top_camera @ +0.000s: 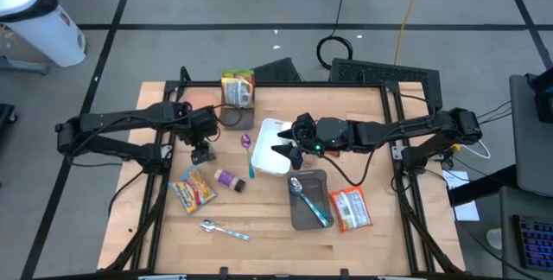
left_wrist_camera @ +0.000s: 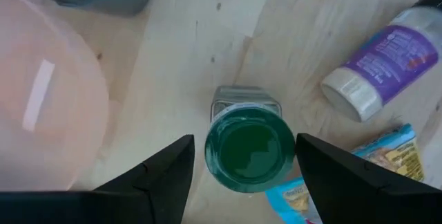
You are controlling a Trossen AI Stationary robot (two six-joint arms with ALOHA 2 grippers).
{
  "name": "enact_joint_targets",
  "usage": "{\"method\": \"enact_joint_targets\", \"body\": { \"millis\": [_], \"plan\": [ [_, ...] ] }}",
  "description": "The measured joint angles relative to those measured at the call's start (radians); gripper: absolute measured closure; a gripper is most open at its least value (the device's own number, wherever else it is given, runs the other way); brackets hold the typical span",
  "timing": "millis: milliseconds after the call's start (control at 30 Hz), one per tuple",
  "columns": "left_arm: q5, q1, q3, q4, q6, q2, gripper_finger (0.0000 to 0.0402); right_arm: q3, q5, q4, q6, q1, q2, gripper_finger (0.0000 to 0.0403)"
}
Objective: Pick & Place Food Item
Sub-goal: Put the green seasoning bottle into the white bin
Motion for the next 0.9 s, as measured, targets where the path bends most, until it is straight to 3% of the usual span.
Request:
{"method": "enact_joint_targets", "body": {
  "millis": [333, 500, 600, 900],
  "plan": [
    [-0.002, 0.000, 0.000, 0.002, 0.044, 0.117, 0.0143, 0.000, 0.000, 0.000, 0.004, 0.000, 0.000, 0.0124],
    [-0.002, 0.000, 0.000, 0.003, 0.057, 0.155, 0.0168, 0.000, 0.000, 0.000, 0.004, 0.000, 0.000, 0.0124],
    [-0.002, 0.000, 0.000, 0.003, 0.057, 0.163, 0.0193, 0.000, 0.000, 0.000, 0.005, 0.000, 0.000, 0.0124],
    [-0.003, 0.000, 0.005, -0.031, 0.085, 0.153, 0.0193, 0.000, 0.000, 0.000, -0.001, 0.000, 0.000, 0.0124]
  ]
}}
